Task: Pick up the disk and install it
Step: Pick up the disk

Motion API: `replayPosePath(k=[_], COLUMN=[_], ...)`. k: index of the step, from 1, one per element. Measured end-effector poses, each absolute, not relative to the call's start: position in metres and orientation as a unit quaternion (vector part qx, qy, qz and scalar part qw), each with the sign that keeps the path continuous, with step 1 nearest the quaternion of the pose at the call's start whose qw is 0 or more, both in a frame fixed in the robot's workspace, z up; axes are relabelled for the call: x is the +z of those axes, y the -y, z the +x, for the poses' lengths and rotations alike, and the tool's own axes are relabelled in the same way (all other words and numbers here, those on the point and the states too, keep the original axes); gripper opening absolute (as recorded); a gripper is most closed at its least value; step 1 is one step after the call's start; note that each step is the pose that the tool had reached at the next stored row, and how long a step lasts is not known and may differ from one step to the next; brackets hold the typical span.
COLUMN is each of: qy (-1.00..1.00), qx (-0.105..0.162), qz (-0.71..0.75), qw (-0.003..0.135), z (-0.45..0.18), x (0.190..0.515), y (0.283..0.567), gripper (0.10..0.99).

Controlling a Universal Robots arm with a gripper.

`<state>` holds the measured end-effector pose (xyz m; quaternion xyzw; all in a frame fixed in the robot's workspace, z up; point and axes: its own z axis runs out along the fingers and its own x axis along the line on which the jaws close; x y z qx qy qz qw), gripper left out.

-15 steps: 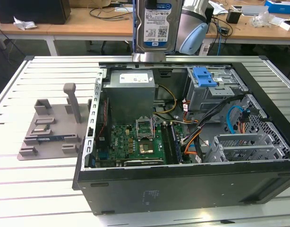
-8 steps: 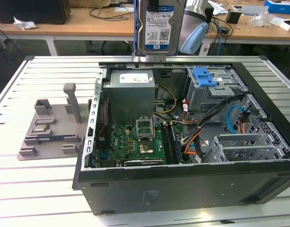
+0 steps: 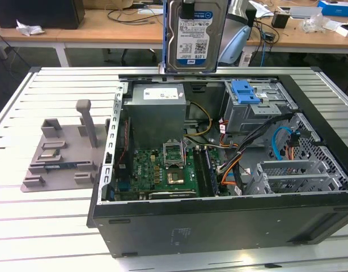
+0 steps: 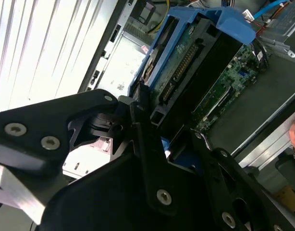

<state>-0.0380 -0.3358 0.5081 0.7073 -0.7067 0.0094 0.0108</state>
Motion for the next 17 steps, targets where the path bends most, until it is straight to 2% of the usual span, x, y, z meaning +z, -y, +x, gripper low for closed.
replayPosePath(k=[17], qy=[0.707], qx=[0.009], qz=[0.707], qw=[0.011], z=[-0.032], x=[0.508], y=[0.378], gripper=[0.365])
